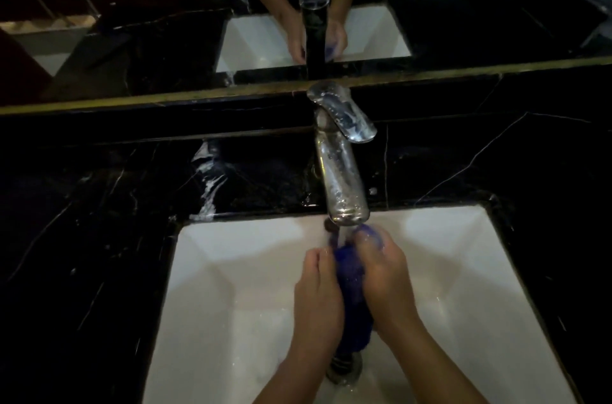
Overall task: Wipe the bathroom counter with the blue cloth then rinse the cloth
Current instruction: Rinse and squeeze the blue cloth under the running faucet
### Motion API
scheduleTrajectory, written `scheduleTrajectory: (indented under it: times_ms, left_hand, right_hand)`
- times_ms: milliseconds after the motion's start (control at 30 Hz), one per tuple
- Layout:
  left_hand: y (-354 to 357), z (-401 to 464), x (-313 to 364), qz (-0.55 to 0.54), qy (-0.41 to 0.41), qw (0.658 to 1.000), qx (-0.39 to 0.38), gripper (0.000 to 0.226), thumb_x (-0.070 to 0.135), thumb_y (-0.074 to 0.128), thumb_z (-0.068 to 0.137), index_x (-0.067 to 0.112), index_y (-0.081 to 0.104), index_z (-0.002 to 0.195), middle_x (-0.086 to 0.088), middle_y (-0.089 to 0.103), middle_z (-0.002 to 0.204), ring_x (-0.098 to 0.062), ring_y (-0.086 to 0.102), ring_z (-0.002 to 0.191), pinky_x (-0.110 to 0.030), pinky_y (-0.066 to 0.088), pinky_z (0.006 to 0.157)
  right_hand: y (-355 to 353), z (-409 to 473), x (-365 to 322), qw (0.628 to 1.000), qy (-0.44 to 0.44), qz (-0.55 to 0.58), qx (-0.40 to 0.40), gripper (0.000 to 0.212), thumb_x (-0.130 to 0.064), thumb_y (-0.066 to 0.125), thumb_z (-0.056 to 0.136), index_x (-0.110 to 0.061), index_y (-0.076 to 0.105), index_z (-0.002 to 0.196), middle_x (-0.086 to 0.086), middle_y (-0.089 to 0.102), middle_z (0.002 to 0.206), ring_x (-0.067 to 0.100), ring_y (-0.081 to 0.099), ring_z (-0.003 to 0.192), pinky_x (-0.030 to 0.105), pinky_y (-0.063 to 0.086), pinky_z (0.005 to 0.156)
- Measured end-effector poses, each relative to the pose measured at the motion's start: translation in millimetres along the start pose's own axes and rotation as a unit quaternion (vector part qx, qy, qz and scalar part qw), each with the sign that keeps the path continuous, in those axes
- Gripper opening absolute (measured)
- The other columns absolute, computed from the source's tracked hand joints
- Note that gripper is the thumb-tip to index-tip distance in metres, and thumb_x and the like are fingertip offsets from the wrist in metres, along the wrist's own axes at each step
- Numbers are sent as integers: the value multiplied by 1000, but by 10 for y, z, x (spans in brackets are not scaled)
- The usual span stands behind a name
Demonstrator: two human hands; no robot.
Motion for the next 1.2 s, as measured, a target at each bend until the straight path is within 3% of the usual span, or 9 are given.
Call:
scheduleTrajectory:
  times_ms: [200,300,500,667,800,900,967,1100,1200]
  left_hand:
    - [-77,37,236,28,96,994,42,22,21,45,108,21,60,92,18,69,82,-2,62,66,-14,46,57]
    - [-38,124,257,-12,83,996,5,18,23,48,107,27,64,100,11,73,91,-8,69,82,-30,56,74]
    - [-23,121,112,60,108,992,-1,20,24,51,104,11,54,89,4,58,70,0,53,63,-21,40,56]
    - [-28,148,146,21,65,998,-11,26,31,47,105,11,49,89,8,59,70,-9,54,61,-28,48,51]
    - [51,154,334,0,77,996,-54,27,42,48,99,15,52,100,-14,65,84,-21,63,69,-43,56,54]
    - [121,90,370,-18,71,994,-85,37,54,46,96,18,53,103,-13,67,79,-20,63,58,-35,51,42]
    - [56,211,407,16,99,993,-65,28,42,54,97,14,56,101,-10,67,84,-19,66,66,-35,55,50]
    - [94,114,344,-52,42,995,-69,20,26,53,97,7,48,96,-15,58,81,-20,56,66,-32,47,45]
    - [106,142,282,30,70,995,-58,42,50,47,85,10,49,96,-6,60,75,-11,55,59,-24,46,43]
  right_hand:
    - [173,-143,4,995,-7,-93,-40,30,-50,50,101,-24,64,95,2,73,78,17,67,68,41,58,70]
    - [171,-208,-135,993,-56,-98,-42,13,-39,53,101,-31,63,102,-6,74,82,7,70,70,27,57,65]
    - [199,-140,-87,987,-52,-150,-33,13,-38,54,101,-30,61,93,-2,71,80,9,67,73,26,52,65]
    - [183,1,-60,990,-44,-128,-35,22,-40,52,101,-25,64,92,-5,72,80,10,68,76,26,53,65]
    - [134,36,-65,994,-36,-102,-24,14,-32,55,101,-23,63,93,-6,68,70,3,62,63,11,44,52]
    - [83,82,-100,994,-36,-99,-11,21,-33,51,103,-21,61,89,-5,68,73,11,63,67,22,48,57]
    - [151,-8,-119,991,-51,-126,-19,16,-40,50,101,-29,61,97,-7,72,82,8,68,72,29,54,64]
    - [146,150,-119,987,-45,-147,-37,12,-30,67,88,-20,62,92,-5,69,75,9,66,69,23,48,59]
    - [166,136,-79,989,-40,-141,-37,15,-33,62,95,-19,63,92,-3,69,75,4,65,66,15,45,56]
Point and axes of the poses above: each hand's wrist, its own z-axis towards the middle knuckle, its own y-axis out of the palm, x = y × z, the point moved 7 cm from there along z, towards the middle knuckle
